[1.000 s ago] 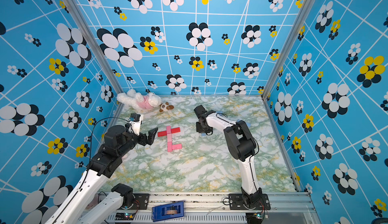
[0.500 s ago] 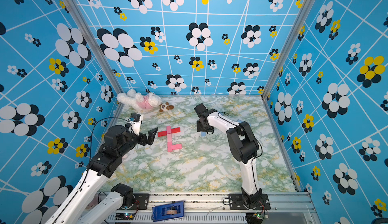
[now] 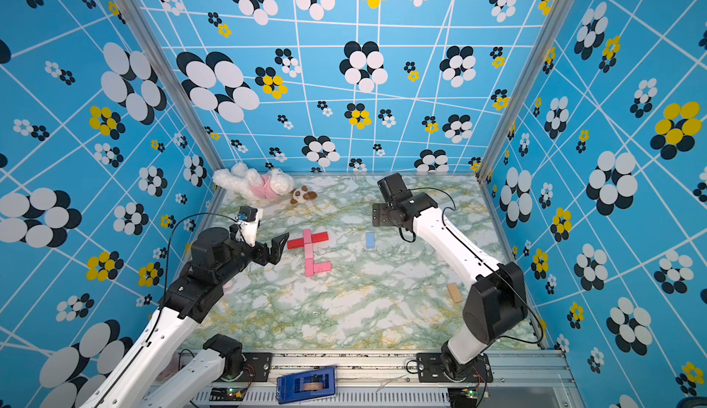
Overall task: Assemble the letter t with building blocks
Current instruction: Place the building block at the center of the board, then pick up the building block from the center of the board.
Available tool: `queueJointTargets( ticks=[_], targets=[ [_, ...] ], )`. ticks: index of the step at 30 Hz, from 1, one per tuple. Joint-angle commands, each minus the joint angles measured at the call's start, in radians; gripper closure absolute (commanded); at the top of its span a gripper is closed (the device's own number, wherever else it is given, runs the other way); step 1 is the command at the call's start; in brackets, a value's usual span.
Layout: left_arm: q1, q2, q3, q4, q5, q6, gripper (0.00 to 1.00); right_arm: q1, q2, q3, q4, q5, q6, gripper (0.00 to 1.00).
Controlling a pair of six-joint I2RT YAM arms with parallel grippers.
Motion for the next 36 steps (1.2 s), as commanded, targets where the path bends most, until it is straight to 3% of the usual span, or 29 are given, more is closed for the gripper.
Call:
queueJointTargets(
  ticks=[1,9,16,23,36],
  targets=[
    [-0.007,0.008,-0.003,0.015,0.031,-0.002,0.01,-0.04,-0.092,-0.089,-0.035,0.026,-0.029,0.01],
    [-0.013,-0.015,-0.003,0.022,0.038,-0.022,0.01,-0.12,-0.258,-0.223,-0.059,0.014,-0.087,0.01],
    [-0.043,-0.032,0.009,0.009,0.033,-0.024,0.01,-0.159,-0.295,-0.25,-0.067,-0.037,-0.075,0.02],
    [-0.105,-0.053,0.005,-0.003,-0.003,-0.009,0.01,-0.204,-0.24,-0.239,-0.024,-0.071,-0.104,0.06],
    [-0.197,-0.062,0.015,-0.036,-0.042,0.009,0.01,-0.279,-0.007,-0.146,0.098,-0.182,-0.157,0.33]
  ],
)
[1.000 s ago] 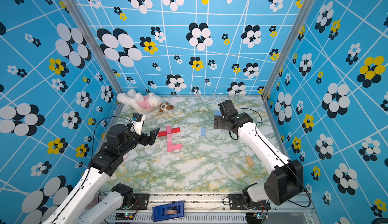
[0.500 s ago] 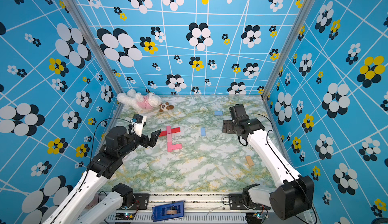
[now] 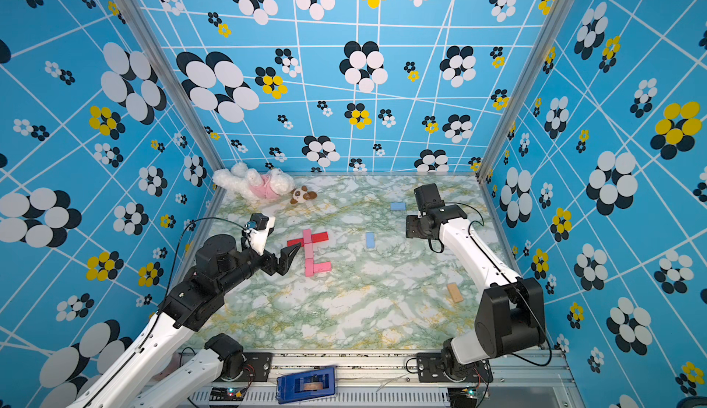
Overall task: Assemble the letter t with building blocks
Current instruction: Pick up the building block from the center of the board.
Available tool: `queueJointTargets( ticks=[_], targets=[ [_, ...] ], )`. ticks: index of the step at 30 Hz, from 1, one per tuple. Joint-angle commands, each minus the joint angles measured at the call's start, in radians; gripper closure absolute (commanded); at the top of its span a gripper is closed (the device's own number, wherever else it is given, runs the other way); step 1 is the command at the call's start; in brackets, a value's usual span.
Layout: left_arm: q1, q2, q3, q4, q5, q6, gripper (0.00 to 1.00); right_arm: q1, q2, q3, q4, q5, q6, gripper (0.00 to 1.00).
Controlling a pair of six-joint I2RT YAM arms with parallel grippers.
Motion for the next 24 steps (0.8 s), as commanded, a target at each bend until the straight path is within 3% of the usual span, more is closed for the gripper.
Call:
queueJointTargets(
  ticks=[1,10,17,24],
  targets=[
    [-0.024,-0.013,0.015,-0.024,-0.032,0.021,0.01,-0.043,0.057,0.048,0.05,-0.063,-0.023,0.34],
    [-0.041,-0.006,0.011,-0.021,-0.03,0.025,0.01,-0.102,0.25,0.158,0.088,-0.09,-0.055,0.35],
    [-0.042,0.008,0.015,-0.024,-0.037,0.035,0.01,-0.102,0.435,0.287,0.088,-0.097,-0.052,0.26],
    [-0.042,0.034,0.023,-0.024,-0.028,0.036,0.01,-0.146,0.536,0.355,0.097,-0.103,-0.045,0.25]
  ],
)
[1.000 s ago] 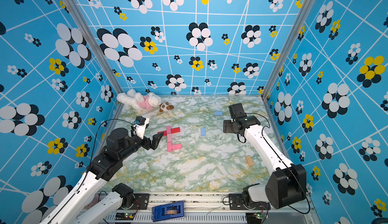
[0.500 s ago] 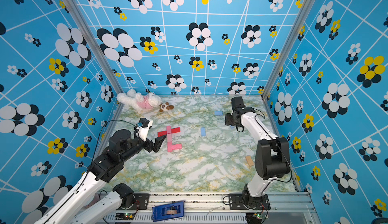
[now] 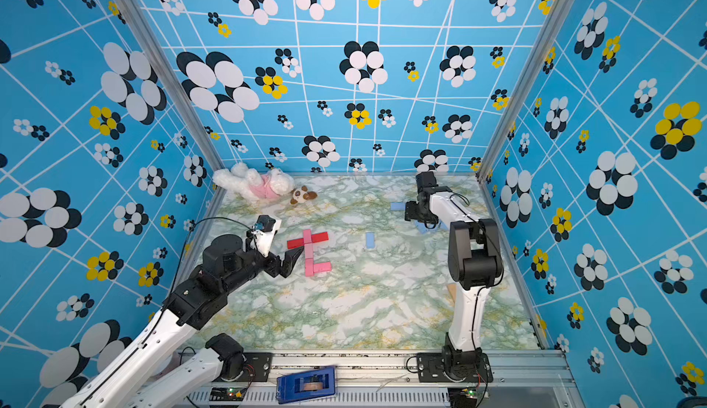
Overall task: Assemble the letter t with building blocks
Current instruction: Pick up the building block from the center of the board.
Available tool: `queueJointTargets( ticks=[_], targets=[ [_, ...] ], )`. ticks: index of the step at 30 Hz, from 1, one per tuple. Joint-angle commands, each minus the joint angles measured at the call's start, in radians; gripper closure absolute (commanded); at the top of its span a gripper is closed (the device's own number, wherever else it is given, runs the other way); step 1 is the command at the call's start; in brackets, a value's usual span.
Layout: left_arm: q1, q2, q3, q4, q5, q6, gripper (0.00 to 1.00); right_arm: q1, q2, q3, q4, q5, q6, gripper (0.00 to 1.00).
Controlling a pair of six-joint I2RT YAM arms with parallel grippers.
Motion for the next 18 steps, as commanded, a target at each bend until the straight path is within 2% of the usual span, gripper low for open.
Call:
queueJointTargets(
  ticks=[1,18],
  targets=[
    [-0.009,0.004,0.023,-0.008,0.001,0.016,0.01,-0.023,0.012,0.025,-0.001,-0.013,0.0,0.25],
    [-0.008,0.017,0.025,-0.01,-0.016,0.03,0.01,-0.041,0.057,0.015,0.027,-0.066,-0.015,0.3]
  ],
)
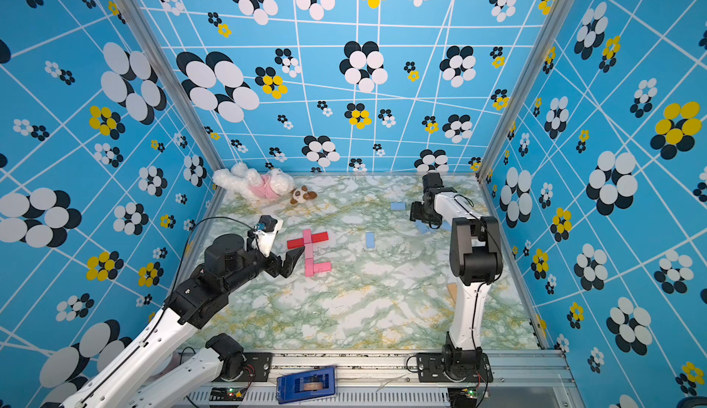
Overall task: Assemble the letter t with building blocks
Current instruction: Pick up the building block from the center of the board.
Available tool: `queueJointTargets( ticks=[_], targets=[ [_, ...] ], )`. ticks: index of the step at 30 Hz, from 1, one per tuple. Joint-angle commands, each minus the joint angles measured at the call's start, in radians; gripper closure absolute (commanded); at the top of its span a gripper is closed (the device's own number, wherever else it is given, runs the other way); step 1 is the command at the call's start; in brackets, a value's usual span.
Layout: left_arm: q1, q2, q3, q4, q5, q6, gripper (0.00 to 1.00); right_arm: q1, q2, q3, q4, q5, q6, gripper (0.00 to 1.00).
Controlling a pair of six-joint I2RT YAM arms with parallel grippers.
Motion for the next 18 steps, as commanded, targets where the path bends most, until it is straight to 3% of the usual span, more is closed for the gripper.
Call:
queueJointTargets(
  ticks=[1,18],
  targets=[
    [-0.006,0.011,0.023,-0.01,-0.015,0.016,0.01,-0.002,0.025,0.009,0.007,-0.024,-0.008,0.31],
    [-0.006,0.013,0.026,-0.013,0.006,0.009,0.01,-0.002,0.02,-0.031,0.016,-0.039,0.012,0.39]
  ],
)
